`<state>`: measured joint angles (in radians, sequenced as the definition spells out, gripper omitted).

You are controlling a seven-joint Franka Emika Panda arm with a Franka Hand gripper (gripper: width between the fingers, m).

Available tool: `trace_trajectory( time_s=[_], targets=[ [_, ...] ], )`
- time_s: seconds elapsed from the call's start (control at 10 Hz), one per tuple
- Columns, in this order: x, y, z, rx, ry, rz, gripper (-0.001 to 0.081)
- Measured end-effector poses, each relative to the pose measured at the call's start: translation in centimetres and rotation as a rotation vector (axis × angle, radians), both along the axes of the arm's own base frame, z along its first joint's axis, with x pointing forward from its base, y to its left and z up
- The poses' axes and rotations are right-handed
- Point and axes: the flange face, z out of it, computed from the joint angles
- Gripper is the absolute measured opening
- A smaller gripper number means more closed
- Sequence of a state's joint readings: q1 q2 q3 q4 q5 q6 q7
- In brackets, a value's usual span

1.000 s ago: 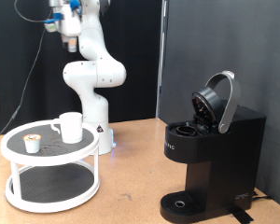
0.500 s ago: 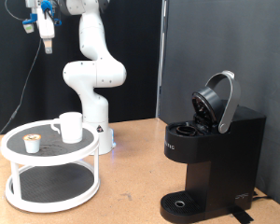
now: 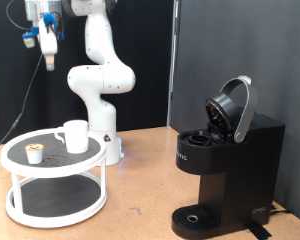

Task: Make a cup of coffee with the keurig machine

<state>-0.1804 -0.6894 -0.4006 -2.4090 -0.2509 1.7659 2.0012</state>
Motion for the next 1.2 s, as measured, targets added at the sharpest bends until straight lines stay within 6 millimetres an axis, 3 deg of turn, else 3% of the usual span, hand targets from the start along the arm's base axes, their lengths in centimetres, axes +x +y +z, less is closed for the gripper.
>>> trace_trajectory(
  time_s=[0.6,1.2],
  targets=[
    [2.3,-2.2,-8.7,-0.074,-0.04,-0.031,0.0734],
    [3.0,-3.2,-17.0,-0.102,-0.04,-0.034,0.0734]
  ],
)
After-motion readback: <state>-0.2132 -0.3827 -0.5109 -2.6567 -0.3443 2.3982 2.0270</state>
